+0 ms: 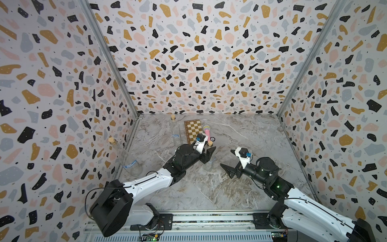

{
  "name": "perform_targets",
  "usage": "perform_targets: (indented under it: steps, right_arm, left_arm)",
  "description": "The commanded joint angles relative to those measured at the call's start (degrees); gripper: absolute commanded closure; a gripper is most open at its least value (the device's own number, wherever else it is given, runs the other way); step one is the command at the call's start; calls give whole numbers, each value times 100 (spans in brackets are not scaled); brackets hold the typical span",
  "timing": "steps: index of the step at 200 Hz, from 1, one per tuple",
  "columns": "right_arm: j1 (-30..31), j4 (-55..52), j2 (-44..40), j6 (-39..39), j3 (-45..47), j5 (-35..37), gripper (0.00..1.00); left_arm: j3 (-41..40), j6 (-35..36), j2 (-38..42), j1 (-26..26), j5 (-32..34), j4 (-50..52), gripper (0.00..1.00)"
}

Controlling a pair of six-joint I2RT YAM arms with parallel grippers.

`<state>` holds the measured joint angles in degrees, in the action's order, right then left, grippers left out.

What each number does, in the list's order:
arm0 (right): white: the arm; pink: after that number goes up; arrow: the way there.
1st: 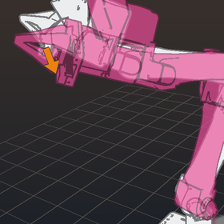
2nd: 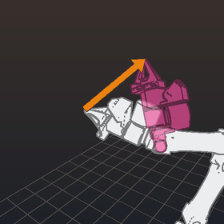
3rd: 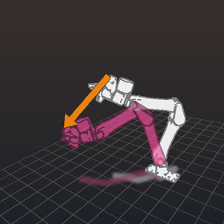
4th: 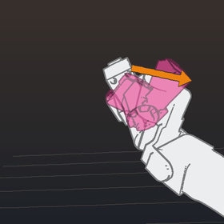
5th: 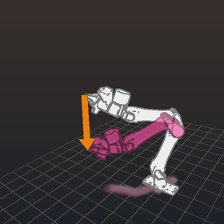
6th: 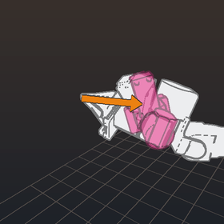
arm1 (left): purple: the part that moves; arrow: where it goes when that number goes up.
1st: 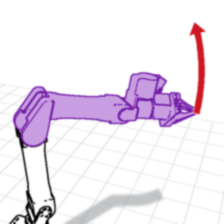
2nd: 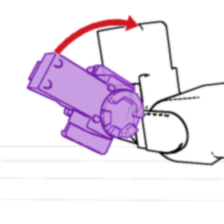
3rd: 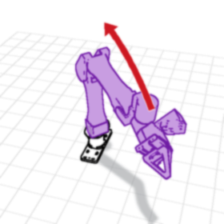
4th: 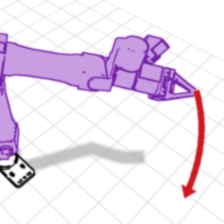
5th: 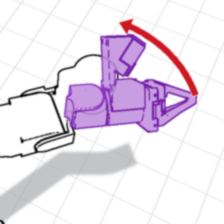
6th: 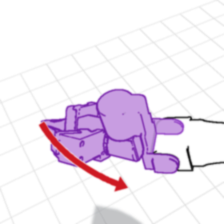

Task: Remove the label from the bottle
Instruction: Pick up the bottle from the center of the board.

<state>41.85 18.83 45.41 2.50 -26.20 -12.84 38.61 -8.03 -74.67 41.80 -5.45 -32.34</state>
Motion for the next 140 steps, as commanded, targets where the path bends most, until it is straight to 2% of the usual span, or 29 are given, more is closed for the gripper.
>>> perform_targets:
  steps: [1,33,80,114,140]
  right_arm:
    - [-18,15,-119,-50,35,-51,3]
    - [-14,47,-120,-153,71,-111,4]
    - [-23,810,130,-357,182,-344,0]
    - [-62,1176,811,-631,-86,-244,0]
    - [-233,1678,1222,-1240,-79,-1058,3]
  left_arm:
    - [142,57,67,29,36,-338,48]
    - [155,56,134,46,57,-257,64]
    - [114,46,556,47,396,279,97]
    - [86,312,1191,47,826,1097,99]
    - [39,597,1647,47,1173,1650,100]
